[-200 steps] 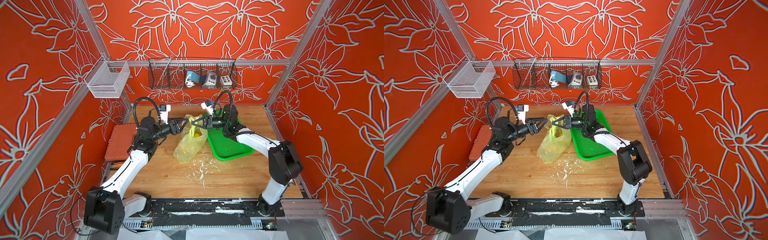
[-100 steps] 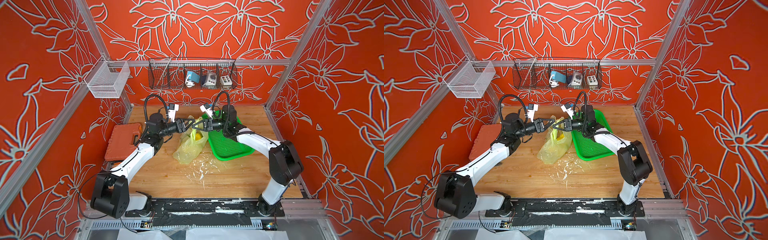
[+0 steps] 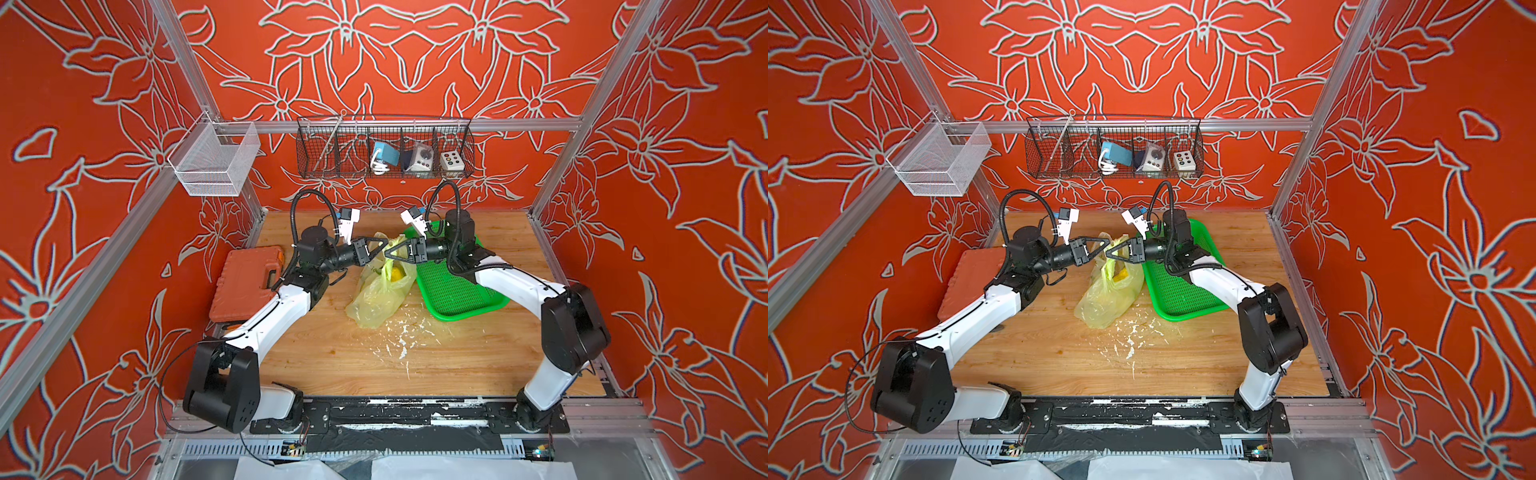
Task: Place the pears into plastic bags & tie knots
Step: Tie the plastic bag at the center of the board.
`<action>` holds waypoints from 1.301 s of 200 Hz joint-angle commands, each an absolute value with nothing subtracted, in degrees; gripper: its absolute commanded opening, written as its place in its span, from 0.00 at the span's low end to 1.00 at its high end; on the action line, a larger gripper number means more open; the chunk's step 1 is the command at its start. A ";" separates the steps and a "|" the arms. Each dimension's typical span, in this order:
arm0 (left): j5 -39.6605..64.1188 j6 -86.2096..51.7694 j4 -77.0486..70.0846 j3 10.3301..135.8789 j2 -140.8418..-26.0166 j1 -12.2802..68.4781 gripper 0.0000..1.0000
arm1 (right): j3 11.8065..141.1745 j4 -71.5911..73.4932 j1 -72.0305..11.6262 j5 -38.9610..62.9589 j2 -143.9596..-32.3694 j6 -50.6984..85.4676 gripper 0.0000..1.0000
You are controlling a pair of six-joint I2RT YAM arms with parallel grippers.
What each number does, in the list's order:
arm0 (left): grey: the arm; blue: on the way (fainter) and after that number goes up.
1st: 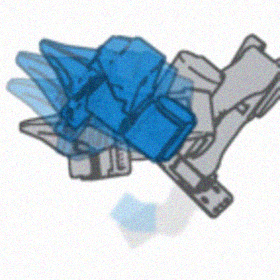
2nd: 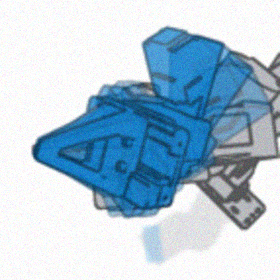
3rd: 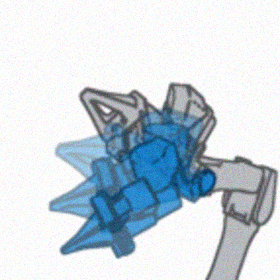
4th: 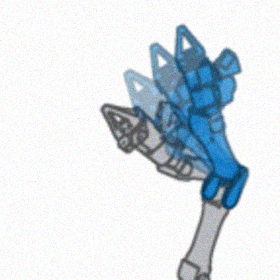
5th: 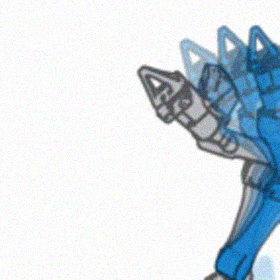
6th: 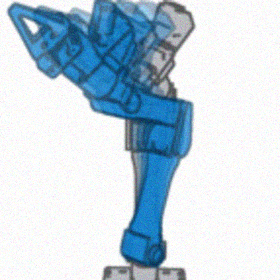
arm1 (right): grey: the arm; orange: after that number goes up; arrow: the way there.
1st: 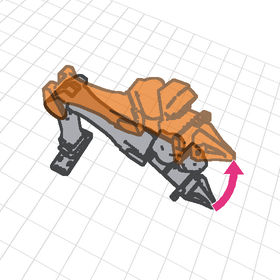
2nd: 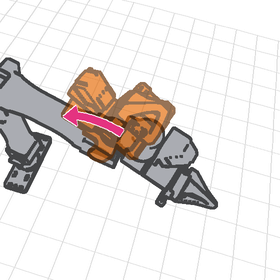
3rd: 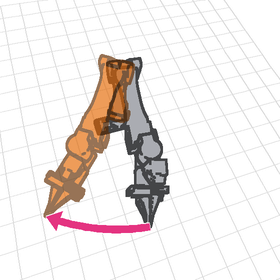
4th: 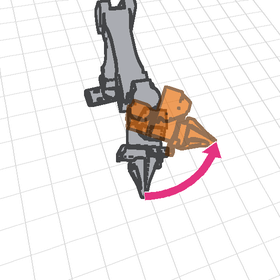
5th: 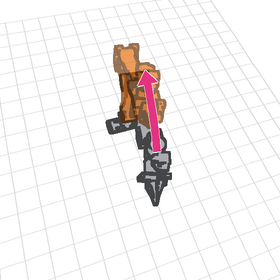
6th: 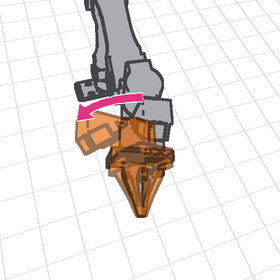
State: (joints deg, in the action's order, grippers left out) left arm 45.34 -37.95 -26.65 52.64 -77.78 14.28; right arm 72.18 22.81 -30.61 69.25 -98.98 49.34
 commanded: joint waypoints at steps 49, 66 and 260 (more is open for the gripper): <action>43.53 -37.51 -28.64 52.21 -77.35 14.50 0.00 | 71.82 10.29 -30.41 66.01 -93.15 40.42 0.47; 42.90 -37.18 -28.14 52.04 -77.26 14.50 0.00 | 70.82 6.29 -30.30 65.15 -91.17 37.71 0.49; 43.44 -36.75 -28.32 52.08 -77.91 14.50 0.00 | 70.36 -0.03 -33.91 62.91 -90.22 33.49 0.52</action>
State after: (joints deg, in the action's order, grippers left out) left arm 43.16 -37.41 -26.68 52.49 -77.84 14.31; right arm 67.64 -1.72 -33.06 63.42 -88.86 33.61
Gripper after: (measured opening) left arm 0.047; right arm 0.522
